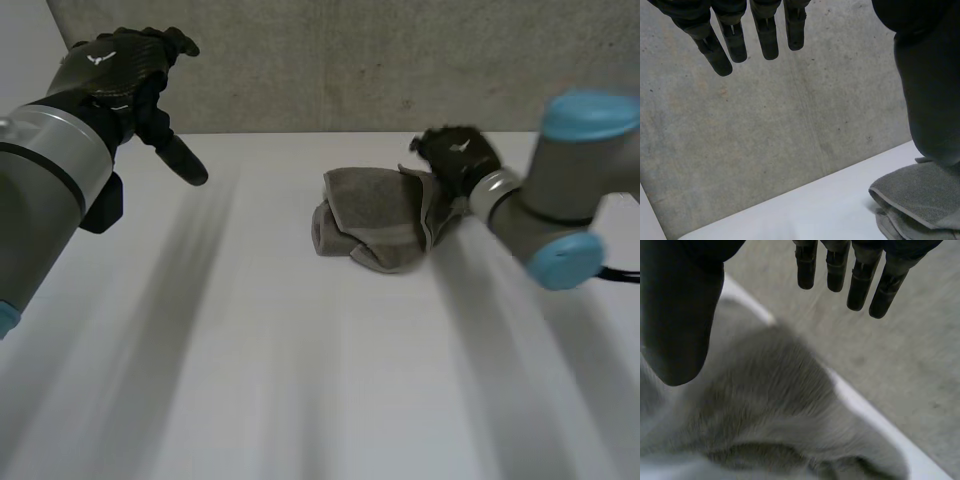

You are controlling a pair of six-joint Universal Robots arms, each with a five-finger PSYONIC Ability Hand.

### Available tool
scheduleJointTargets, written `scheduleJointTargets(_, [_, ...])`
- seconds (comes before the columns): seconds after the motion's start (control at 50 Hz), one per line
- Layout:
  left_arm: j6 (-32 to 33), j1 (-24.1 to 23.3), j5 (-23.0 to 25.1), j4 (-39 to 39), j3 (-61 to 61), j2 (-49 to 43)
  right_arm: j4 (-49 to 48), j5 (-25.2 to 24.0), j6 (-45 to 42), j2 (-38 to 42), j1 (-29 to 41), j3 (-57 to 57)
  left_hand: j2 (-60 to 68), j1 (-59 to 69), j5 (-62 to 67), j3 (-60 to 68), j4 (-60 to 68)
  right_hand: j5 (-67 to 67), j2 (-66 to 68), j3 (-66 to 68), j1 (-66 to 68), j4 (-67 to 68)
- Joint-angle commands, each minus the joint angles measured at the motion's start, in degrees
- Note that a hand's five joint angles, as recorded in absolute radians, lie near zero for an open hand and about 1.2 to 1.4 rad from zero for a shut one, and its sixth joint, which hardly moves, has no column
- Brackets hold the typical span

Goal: Fold the towel.

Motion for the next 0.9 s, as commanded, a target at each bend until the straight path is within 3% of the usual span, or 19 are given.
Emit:
scheduleJointTargets(0.02, [0.00,-0.01,0.00,0.50,-0.03,-1.75,0.00,2.92,-6.85,15.19,1.06,-12.40,-4.59,-4.71,-12.35,-4.07,-6.08,-0.90,-2.61,-2.11,-0.93,-2.39])
scheduleJointTargets(0.06, [0.00,-0.01,-0.09,0.50,-0.03,-2.01,0.00,4.32,-7.29,16.16,1.15,-12.85,-4.42,-4.54,-12.18,-3.91,-5.91,38.90,37.19,37.69,38.87,37.41])
scheduleJointTargets(0.08, [0.00,-0.01,-0.09,0.50,-0.03,-2.19,0.00,4.33,-7.29,16.16,1.15,-12.84,-4.42,-4.54,-12.18,-3.91,-5.91,39.13,37.42,37.92,39.10,37.64])
scheduleJointTargets(0.1, [0.00,-0.01,-0.09,0.50,-0.03,-2.28,0.00,4.68,-7.21,15.72,1.50,-11.62,-4.58,-4.71,-12.35,-4.07,-6.08,66.55,64.84,65.34,66.52,65.06])
scheduleJointTargets(0.18, [0.00,-0.01,-0.09,0.50,-0.03,-2.28,-0.79,4.33,-6.77,10.36,2.55,-4.40,-4.42,-4.54,-12.18,-3.91,-5.91,66.83,65.12,65.62,66.80,65.34])
scheduleJointTargets(0.22, [0.00,-0.01,-0.09,0.50,-0.03,-2.19,-3.85,3.72,-4.93,-2.06,3.96,6.87,-4.42,-4.54,-12.18,-3.91,-5.91,66.83,65.12,65.62,66.80,65.34])
scheduleJointTargets(0.24, [0.00,-0.01,-0.09,0.50,0.06,-1.93,-3.87,3.71,-4.92,-2.12,3.96,6.93,-4.42,-4.54,-12.18,-3.91,-5.91,66.83,65.12,65.62,66.80,65.34])
scheduleJointTargets(0.28, [0.00,-0.01,-0.09,0.50,0.06,-1.57,-6.85,2.49,-2.99,-13.15,4.75,19.00,-4.42,-4.54,-12.18,-3.91,-5.91,66.83,65.12,65.62,66.80,65.34])
scheduleJointTargets(0.34, [0.00,-0.01,-0.09,0.42,-0.03,-0.87,-6.95,1.60,-2.46,-17.59,5.19,24.51,-4.42,-4.54,-12.18,-3.91,-5.91,66.83,65.12,65.62,66.80,65.34])
scheduleJointTargets(0.38, [0.00,-0.01,-0.09,0.41,-0.03,-0.17,-5.90,-1.37,-1.50,-24.85,7.90,34.92,-4.59,-4.71,-12.35,-4.07,-6.08,66.83,65.12,65.62,66.80,65.34])
scheduleJointTargets(0.52, [0.00,-0.01,0.00,0.50,0.06,2.99,-5.10,-7.62,6.39,-32.00,15.29,47.52,-4.59,-4.71,-12.35,-4.07,-6.08,66.83,65.12,65.62,66.80,65.34])
scheduleJointTargets(0.56, [0.00,0.08,0.00,0.42,0.06,3.17,-4.57,-8.24,9.14,-32.09,16.27,47.80,-4.59,-4.71,-12.35,-4.07,-6.08,62.18,60.47,60.97,62.15,60.69])
scheduleJointTargets(0.58, [0.00,0.08,0.00,0.41,0.06,3.35,-4.23,-8.94,11.75,-32.01,16.70,47.72,-4.59,-4.71,-12.35,-4.07,-6.08,31.04,29.33,29.83,31.01,29.55])
scheduleJointTargets(0.6, [0.00,0.08,0.00,0.41,0.06,3.35,-3.87,-9.81,14.39,-32.00,16.44,47.45,-4.59,-4.71,-12.35,-4.07,-6.08,9.07,7.36,7.86,9.04,7.58])
scheduleJointTargets(0.72, [0.00,-0.01,-0.09,0.24,-0.38,3.26,-3.17,-10.79,19.69,-32.88,15.21,44.46,-3.92,-4.04,-11.68,-3.41,-5.41,-3.17,-4.88,-4.38,-3.20,-4.66])
scheduleJointTargets(0.86, [0.00,-0.97,0.61,0.24,-3.72,3.26,3.58,-10.78,19.52,-38.68,-1.90,39.11,-2.57,-2.69,-10.33,-2.06,-4.06,-3.17,-4.88,-4.38,-3.20,-4.66])
scheduleJointTargets(0.9, [0.00,-3.68,0.61,0.24,-5.38,2.65,4.64,-11.14,19.43,-39.03,-4.28,38.49,-2.40,-2.53,-10.17,-1.89,-3.89,-3.17,-4.88,-4.38,-3.20,-4.66])
